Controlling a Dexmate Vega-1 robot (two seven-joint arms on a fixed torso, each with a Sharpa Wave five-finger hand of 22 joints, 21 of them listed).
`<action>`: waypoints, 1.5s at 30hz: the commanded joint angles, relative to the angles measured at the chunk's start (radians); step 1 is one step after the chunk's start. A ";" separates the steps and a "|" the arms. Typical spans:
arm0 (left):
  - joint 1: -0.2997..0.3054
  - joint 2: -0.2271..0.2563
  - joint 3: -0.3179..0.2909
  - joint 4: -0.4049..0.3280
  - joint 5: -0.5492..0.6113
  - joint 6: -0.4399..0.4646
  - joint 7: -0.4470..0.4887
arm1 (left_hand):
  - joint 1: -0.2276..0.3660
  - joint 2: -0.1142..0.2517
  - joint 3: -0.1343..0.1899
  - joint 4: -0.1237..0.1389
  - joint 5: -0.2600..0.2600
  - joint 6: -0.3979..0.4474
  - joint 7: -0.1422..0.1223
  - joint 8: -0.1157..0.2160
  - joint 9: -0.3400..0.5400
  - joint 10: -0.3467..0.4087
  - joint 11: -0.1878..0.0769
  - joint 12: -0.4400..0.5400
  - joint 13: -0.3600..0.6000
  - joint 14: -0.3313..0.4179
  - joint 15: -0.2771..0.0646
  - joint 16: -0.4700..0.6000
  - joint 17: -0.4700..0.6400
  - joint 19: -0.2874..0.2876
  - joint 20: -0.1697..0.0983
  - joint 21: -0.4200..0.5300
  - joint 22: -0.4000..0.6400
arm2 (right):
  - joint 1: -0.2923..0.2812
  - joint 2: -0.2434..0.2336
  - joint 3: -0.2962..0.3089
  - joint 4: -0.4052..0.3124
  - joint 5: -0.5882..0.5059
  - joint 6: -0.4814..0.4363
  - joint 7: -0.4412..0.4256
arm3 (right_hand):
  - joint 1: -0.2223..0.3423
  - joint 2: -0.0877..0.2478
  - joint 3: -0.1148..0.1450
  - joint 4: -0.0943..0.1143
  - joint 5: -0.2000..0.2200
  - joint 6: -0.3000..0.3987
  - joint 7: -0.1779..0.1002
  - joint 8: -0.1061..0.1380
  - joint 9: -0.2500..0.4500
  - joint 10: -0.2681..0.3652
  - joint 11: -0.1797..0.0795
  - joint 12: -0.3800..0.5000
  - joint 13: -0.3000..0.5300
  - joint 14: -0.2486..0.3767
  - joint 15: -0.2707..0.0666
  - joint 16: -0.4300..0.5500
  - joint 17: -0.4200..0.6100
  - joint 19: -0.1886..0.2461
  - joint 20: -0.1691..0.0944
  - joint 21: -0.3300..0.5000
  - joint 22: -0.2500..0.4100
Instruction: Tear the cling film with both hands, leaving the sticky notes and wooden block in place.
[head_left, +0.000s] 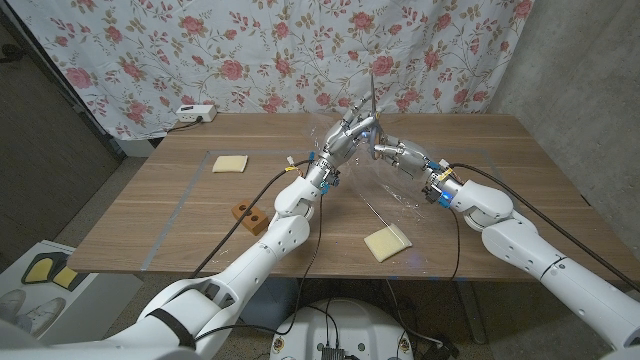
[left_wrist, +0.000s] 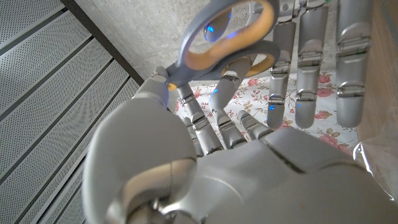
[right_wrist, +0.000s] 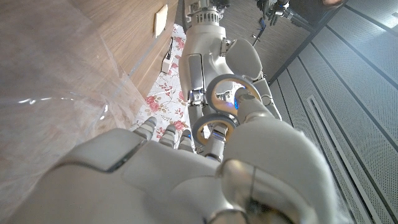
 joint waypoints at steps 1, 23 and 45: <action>-0.003 -0.020 0.000 0.020 -0.003 -0.017 -0.008 | 0.001 0.006 0.029 0.022 0.008 0.010 0.000 0.005 0.002 0.012 -0.005 0.007 0.154 -0.017 -0.023 0.005 0.002 -0.005 -0.002 0.005 0.003 | -0.015 -0.007 0.006 -0.031 -0.018 -0.004 -0.039 | -0.012 -0.024 -0.019 0.003 -0.005 0.037 0.010 0.010 0.004 0.018 -0.020 0.012 0.000 -0.176 0.001 0.011 0.001 0.006 0.013 0.002 0.003; -0.011 -0.049 -0.004 0.056 -0.008 -0.036 -0.021 | 0.000 0.005 0.029 0.021 0.008 0.024 -0.007 0.006 0.002 0.013 -0.005 0.004 0.153 -0.017 -0.024 0.005 0.004 -0.006 0.000 0.004 0.002 | -0.029 -0.011 -0.002 -0.052 -0.031 -0.027 -0.080 | -0.024 -0.065 -0.053 0.001 0.004 0.054 0.036 0.005 0.005 0.046 0.023 0.016 -0.003 -0.154 0.026 0.017 0.001 0.030 0.044 0.004 0.002; 0.009 -0.051 -0.003 0.043 -0.006 -0.038 -0.012 | 0.002 0.007 0.029 0.020 0.009 0.039 -0.013 0.006 0.003 0.014 -0.005 0.001 0.153 -0.011 -0.029 0.011 0.009 -0.006 -0.001 0.005 0.002 | -0.026 -0.003 -0.007 -0.047 -0.016 -0.023 -0.064 | -0.016 -0.064 -0.060 0.000 0.007 0.059 0.039 0.001 0.006 0.058 0.020 0.015 -0.004 -0.146 0.026 0.018 0.001 0.036 0.046 0.001 0.002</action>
